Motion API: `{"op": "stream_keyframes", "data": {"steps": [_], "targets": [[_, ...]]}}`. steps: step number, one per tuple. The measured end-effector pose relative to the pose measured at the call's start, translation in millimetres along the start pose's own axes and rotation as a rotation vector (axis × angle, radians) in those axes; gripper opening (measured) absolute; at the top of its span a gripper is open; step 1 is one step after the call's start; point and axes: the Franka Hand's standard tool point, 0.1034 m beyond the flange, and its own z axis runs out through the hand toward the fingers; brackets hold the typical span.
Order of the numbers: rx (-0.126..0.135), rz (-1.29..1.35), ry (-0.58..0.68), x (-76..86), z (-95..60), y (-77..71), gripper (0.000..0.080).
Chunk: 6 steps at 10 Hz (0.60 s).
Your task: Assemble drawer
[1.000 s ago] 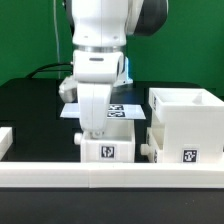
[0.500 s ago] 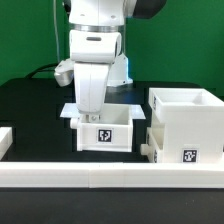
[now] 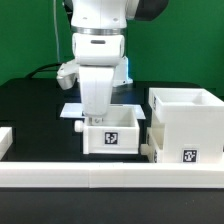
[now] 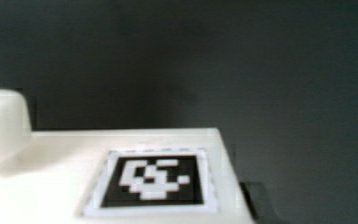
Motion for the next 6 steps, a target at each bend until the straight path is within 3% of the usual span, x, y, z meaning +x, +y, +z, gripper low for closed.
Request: {"op": "stream_keyframes", "data": {"steps": [4,6], "targets": [[0.003,-0.006,0.001,-1.1,1.5,-0.8,0.0044],[-0.003,-0.025,0.002,8.5,-0.3,2.5,0.0044]]}}
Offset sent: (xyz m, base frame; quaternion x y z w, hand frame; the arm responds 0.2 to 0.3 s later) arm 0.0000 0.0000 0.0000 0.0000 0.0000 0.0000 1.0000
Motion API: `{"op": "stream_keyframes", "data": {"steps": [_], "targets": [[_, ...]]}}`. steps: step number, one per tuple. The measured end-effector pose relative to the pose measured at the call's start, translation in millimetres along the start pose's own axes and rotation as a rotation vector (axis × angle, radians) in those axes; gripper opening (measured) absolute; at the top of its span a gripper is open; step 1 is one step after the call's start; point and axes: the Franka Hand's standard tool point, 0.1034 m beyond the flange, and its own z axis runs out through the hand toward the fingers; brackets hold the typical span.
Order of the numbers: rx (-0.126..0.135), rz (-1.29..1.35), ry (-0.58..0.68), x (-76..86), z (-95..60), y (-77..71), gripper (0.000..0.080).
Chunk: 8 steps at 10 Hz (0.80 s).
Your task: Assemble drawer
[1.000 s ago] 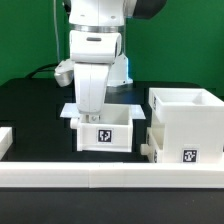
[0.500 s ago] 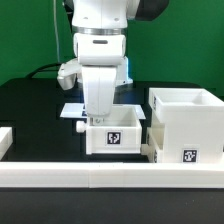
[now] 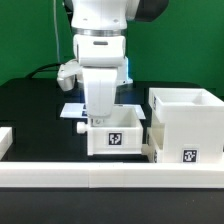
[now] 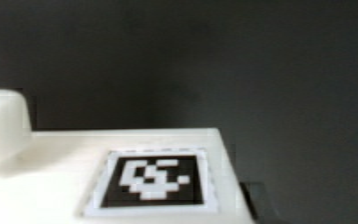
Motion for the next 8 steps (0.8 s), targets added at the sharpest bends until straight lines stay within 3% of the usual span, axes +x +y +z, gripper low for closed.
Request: {"op": "stream_keyframes", "data": {"steps": [3,8], "targets": [[-0.007,-0.011,0.004,9.0,-1.7,3.0,0.0044],[-0.004,-0.005,0.004,8.8,0.0,2.1,0.0044]]}}
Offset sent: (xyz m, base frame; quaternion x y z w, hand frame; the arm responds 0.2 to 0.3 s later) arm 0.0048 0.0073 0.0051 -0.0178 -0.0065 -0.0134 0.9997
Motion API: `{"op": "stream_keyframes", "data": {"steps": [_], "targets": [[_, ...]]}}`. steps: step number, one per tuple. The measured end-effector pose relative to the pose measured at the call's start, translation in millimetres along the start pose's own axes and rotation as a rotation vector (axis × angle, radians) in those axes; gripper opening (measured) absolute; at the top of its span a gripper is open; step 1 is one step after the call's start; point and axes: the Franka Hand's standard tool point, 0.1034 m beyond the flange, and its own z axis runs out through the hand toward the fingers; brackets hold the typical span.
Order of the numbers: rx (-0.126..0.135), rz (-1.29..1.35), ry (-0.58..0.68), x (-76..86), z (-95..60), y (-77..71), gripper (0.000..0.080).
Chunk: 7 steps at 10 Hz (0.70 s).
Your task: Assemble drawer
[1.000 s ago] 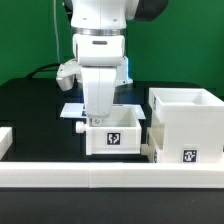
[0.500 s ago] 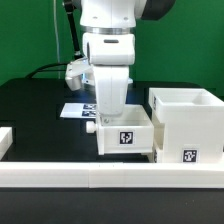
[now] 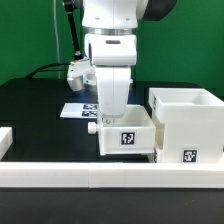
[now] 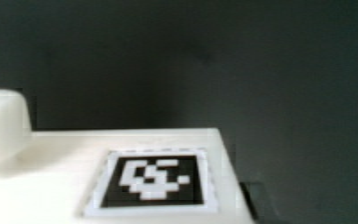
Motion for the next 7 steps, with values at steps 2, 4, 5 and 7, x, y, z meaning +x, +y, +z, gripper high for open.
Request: {"op": "stream_keyframes", "data": {"steps": [2,4,5,7], "targets": [[0.004,0.006,0.000,5.0,-2.1,1.4,0.0044],[0.005,0.013,-0.001,6.1,-3.2,2.3,0.0044],[0.005,0.017,-0.001,6.5,-3.5,2.4,0.0044],[0.005,0.018,-0.001,6.3,-3.4,2.3,0.0044]]}}
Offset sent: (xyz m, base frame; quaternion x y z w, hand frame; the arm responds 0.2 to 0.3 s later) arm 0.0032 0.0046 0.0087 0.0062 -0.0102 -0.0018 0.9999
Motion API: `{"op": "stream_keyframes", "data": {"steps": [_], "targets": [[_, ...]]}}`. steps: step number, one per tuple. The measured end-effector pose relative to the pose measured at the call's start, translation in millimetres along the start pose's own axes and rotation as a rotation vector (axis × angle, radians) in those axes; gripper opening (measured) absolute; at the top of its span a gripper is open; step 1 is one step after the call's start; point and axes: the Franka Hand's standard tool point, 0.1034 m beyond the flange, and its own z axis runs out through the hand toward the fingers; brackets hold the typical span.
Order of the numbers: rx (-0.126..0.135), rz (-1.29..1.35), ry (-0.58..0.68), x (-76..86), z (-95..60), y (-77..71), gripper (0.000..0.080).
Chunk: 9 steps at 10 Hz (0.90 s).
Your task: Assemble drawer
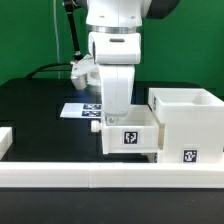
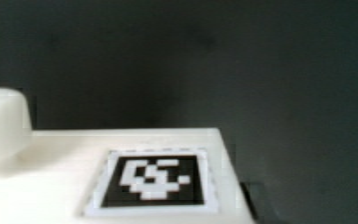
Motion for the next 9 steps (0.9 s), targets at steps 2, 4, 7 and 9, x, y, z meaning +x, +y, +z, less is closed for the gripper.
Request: {"op": "stream_keyframes", "data": {"steps": [2,4,7,9], "targets": [[-0.004,0.000,-0.001,0.0,-2.2,0.9,0.0044],[-0.010,0.012,-0.001,2.3,-4.1,2.3,0.0044],[-0.022,0.019,0.004,1.6,1.9,3.8,0.0044],[-0.022,0.019,0.004,1.6,1.9,3.8,0.0044]]}}
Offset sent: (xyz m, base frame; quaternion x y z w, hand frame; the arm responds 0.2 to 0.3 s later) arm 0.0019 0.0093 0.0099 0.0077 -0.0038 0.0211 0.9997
